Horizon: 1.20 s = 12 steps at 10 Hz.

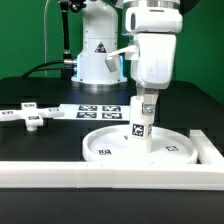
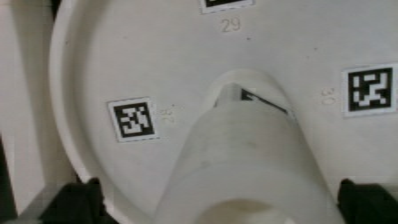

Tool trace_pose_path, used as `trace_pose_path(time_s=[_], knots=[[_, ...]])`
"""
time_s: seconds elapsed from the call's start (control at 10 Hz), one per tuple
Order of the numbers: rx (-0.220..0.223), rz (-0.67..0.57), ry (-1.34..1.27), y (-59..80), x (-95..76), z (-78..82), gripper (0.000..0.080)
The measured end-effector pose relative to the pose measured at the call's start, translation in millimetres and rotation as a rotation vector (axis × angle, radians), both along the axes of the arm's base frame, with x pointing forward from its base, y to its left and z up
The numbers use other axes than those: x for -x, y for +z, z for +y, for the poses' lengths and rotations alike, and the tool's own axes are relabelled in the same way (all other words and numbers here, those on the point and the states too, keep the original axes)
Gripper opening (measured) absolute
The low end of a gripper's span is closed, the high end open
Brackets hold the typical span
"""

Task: Assemble round table

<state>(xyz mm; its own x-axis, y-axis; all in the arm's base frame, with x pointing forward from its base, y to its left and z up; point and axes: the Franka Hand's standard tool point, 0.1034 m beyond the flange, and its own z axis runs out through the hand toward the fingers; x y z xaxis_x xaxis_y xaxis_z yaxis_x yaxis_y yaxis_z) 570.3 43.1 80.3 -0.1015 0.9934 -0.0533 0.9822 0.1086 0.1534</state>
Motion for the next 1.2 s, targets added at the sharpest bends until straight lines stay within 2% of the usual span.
trace_pose_path(time_s=[0.4,0.8,1.0,1.2], knots=[[0.064,0.014,0.238,-4.0,1.8,-2.1,0.0649],[0.067,0.027,0.247,-11.4,4.9,-6.4,0.0649],[0.068,0.037,0.244,-13.3,7.3,-7.1,0.0408],[0.069,0.039,0.243,-13.8,7.8,-7.7,0.0409]])
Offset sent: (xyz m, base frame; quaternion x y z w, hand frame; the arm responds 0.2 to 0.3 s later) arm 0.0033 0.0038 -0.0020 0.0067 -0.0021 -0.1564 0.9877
